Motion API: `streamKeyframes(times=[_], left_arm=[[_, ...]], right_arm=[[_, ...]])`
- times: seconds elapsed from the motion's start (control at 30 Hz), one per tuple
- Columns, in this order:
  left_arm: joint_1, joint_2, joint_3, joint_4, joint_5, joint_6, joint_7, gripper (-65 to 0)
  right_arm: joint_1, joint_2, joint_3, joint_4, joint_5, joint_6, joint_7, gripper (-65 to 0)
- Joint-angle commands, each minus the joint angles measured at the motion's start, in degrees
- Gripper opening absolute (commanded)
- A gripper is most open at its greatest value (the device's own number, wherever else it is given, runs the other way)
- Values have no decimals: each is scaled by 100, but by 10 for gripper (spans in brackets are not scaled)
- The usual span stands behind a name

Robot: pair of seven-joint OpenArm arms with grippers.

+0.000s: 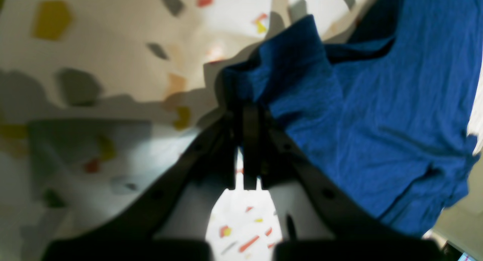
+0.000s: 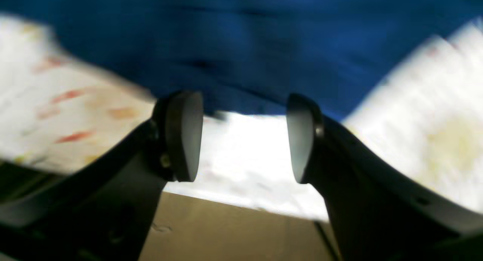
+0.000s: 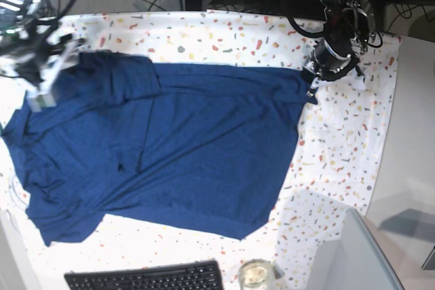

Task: Layout the t-shirt on the table in an organized manner, then fold the t-shirt properly
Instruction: 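Reach the right gripper to the shirt's collar corner and grasp it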

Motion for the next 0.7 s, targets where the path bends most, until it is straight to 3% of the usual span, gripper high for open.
streamKeyframes(times=[0.0, 0.13, 0.3, 0.4, 0.53, 0.67], left_arm=[[-3, -36, -57, 113, -39, -16, -24, -650], [-3, -53, -93, 113, -39, -24, -24, -650], [-20, -62, -31, 113, -39, -24, -24, -650], [-38, -62, -31, 113, -39, -16, -15, -650], [-38, -62, -31, 113, -39, -16, -15, -650], [-38, -62, -31, 113, -39, -7, -15, -650]], right_arm=[[137, 36, 280, 78, 47, 3, 21, -302], [533, 62, 1132, -238, 47, 3, -586, -215], [770, 291, 1466, -1073, 539, 3, -990, -221], [436, 423, 640, -933, 504, 3, -928, -248], [-153, 493, -643, -317, 513, 3, -252, -222], [-197, 502, -1127, -247, 513, 3, -76, -189]])
